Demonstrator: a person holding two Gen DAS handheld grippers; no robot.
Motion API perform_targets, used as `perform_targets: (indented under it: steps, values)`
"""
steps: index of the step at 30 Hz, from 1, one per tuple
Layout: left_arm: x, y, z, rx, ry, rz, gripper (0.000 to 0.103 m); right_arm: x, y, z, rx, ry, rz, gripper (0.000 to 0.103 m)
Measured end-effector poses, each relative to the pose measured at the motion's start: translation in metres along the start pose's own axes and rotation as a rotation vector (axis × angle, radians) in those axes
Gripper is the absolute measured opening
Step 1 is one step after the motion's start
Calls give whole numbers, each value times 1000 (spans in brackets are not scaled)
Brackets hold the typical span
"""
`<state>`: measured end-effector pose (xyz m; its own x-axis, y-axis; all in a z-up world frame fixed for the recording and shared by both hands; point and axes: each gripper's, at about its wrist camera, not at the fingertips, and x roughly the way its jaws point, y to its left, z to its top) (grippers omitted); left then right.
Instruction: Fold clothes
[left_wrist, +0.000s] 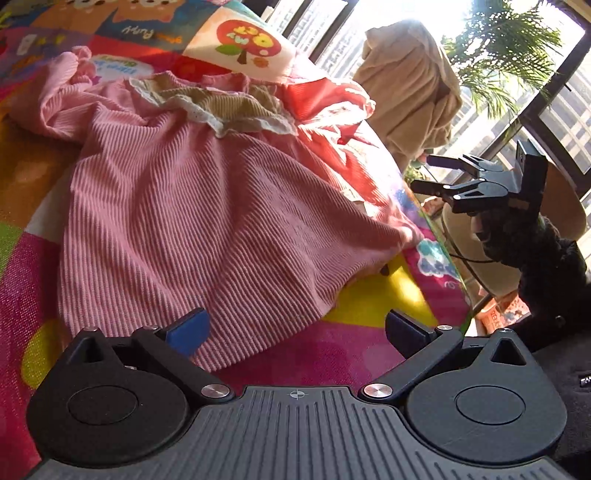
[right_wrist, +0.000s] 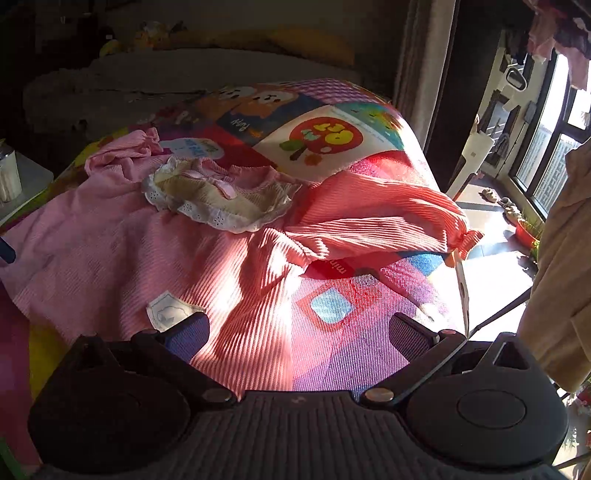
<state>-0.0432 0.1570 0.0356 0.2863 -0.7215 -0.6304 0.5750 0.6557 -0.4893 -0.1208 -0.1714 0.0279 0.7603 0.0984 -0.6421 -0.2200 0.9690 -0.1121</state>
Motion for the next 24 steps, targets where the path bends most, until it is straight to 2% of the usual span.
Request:
perform_targets:
  steps: [3,6,8,11,15,17,19,21,24]
  values:
    - [0,-1,33,13,-131,42,103,26,14,34,22,-23,98,103]
    - [9,9,61,-39,-233,109,103,69,47,48,-75,-25,117,103]
    - [21,25,75,-125,-261,138,103,91,69,45,-148,-9,125,103]
    - [39,40,82,-198,-253,174,103,115,101,28,-236,62,194,103]
    - [56,39,81,-131,-233,211,103,99,114,5,-283,112,381,103]
    - [64,41,79,-126,-211,200,103,94,95,9,-207,133,435,103]
    - [71,45,77,-146,-188,191,103,88,54,19,-61,98,396,103]
    - [74,50,71,-162,-182,183,103,85,-5,30,168,49,304,103]
    - [74,54,62,-164,-211,166,103,89,-105,24,629,-2,219,103]
